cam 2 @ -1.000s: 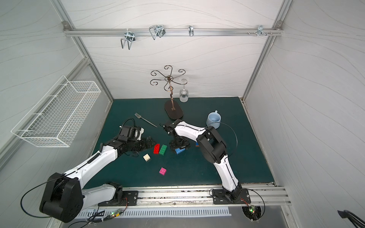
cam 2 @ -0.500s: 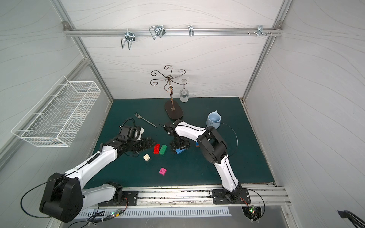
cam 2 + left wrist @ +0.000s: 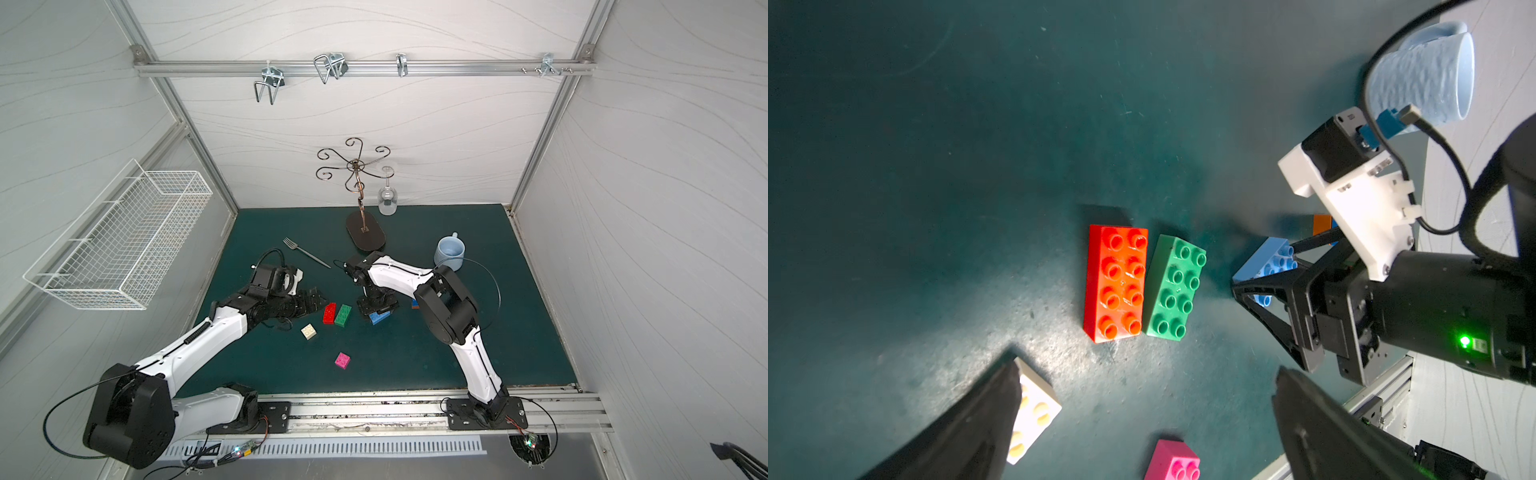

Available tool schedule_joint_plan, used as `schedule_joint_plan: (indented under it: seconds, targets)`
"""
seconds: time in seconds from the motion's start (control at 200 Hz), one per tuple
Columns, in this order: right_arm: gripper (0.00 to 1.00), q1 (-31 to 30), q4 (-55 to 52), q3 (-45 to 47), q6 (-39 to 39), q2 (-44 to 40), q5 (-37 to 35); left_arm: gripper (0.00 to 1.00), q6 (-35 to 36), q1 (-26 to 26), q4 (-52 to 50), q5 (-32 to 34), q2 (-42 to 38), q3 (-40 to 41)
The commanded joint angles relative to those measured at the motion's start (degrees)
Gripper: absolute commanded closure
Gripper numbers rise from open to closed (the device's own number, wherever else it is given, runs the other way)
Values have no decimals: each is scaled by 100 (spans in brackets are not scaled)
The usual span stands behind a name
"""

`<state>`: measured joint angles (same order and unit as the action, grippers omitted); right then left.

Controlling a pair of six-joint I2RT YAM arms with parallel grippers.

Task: Assemble a spoon with lego
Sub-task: Pick up the lego brick from the center of the board, then assemble the lego brick with the lego brick.

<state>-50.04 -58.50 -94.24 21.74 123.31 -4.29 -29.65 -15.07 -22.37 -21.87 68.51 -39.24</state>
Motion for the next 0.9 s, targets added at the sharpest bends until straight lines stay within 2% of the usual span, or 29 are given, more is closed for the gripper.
schedule_joint_plan:
  seconds: [0.0,0.075,0.21,0.35,0.59,0.895]
  targets:
    - [33,-46,-155,-140,-73,-267,-127,0,10,-65,181,-27,-40,-36]
    - [37,-41,-279,-225,-51,-354,-182,0,53,-211,181,9,-51,-30]
    - [36,48,-717,-449,211,-645,-308,0,176,-622,215,80,-100,-36]
    - [36,454,-945,-276,560,-1302,-133,0,354,-1105,362,213,-353,29]
    - [36,1076,-1191,39,630,-1973,-296,0,756,-1689,860,374,-804,229]
    - [36,1518,-899,525,455,-1984,-241,0,782,-1969,997,418,-473,140]
